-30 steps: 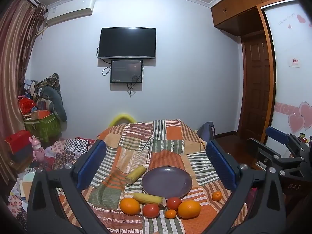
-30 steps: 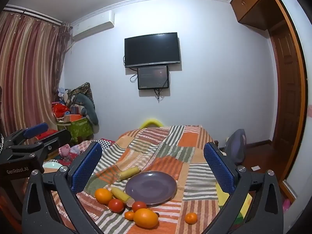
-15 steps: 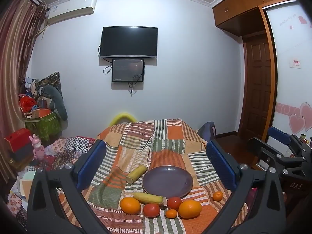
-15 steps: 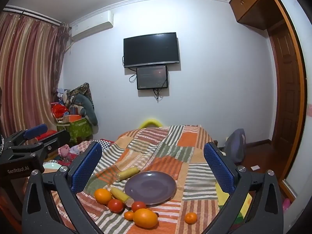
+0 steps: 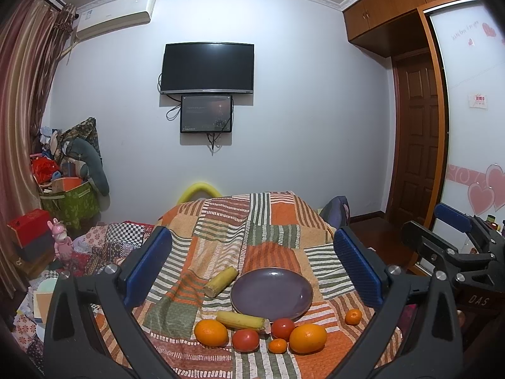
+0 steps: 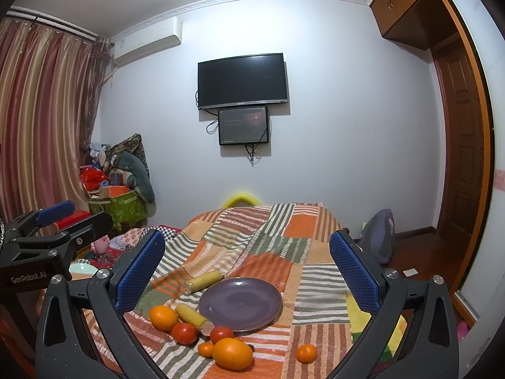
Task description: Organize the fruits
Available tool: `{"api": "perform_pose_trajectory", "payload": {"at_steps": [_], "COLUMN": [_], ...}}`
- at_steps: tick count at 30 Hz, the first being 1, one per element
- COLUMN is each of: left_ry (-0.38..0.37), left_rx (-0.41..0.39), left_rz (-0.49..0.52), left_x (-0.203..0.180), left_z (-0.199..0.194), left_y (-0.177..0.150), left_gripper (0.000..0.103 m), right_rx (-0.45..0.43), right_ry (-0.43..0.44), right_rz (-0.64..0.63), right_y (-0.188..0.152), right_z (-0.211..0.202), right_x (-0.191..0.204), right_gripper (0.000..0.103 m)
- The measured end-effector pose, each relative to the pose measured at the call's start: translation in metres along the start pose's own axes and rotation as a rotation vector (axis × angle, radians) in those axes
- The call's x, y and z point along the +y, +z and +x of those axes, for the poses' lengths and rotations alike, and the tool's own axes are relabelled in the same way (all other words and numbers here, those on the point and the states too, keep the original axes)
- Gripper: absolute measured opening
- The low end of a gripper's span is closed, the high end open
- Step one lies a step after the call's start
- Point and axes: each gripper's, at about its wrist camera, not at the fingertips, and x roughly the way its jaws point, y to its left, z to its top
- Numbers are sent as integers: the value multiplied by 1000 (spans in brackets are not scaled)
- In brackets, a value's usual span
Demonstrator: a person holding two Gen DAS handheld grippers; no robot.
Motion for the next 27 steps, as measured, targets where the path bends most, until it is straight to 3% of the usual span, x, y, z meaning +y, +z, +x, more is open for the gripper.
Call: {"api": "perform_pose_trajectory", "payload": {"at_steps": [27], "left_ry": [-8], "left_rx": [7], "left_rz": [-2], "left_x": [-1], "left_z": [0], "left_y": [-1], "left_gripper": [103], "right_rx": [0], "right_ry": [-12], "right_rz": [7], "right_y": [-1], "right_z": [0], "right_x": [-2], "right_gripper": [103]}}
